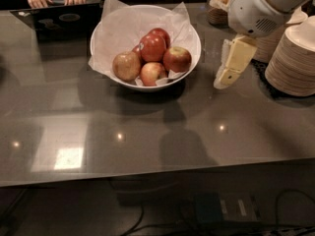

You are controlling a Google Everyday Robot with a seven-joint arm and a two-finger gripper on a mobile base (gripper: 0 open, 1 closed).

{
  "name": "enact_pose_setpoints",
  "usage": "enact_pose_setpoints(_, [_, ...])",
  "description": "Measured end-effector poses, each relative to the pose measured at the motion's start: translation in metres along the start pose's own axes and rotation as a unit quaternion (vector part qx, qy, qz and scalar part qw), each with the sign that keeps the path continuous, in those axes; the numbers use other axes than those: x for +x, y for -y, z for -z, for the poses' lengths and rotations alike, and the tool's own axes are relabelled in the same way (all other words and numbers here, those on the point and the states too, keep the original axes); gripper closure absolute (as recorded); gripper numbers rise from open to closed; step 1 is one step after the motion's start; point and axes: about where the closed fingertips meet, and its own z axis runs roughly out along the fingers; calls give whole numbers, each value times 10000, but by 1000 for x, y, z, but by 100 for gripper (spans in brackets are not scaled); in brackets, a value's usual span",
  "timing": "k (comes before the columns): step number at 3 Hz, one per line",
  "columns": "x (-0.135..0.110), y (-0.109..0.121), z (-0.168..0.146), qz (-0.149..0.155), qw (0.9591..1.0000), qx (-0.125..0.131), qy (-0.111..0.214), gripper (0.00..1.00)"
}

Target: Pick apple from white bowl

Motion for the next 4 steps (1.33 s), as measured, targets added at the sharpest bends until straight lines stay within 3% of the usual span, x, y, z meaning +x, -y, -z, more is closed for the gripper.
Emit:
enact_pose_setpoints(1, [-33,20,-22,173,9985,96,517,0])
enact_pose_setpoints(3, [-59,43,-51,231,9955,171,898,38])
enact_pose_setpoints(4, [-65,54,-63,304,9946,255,964,35])
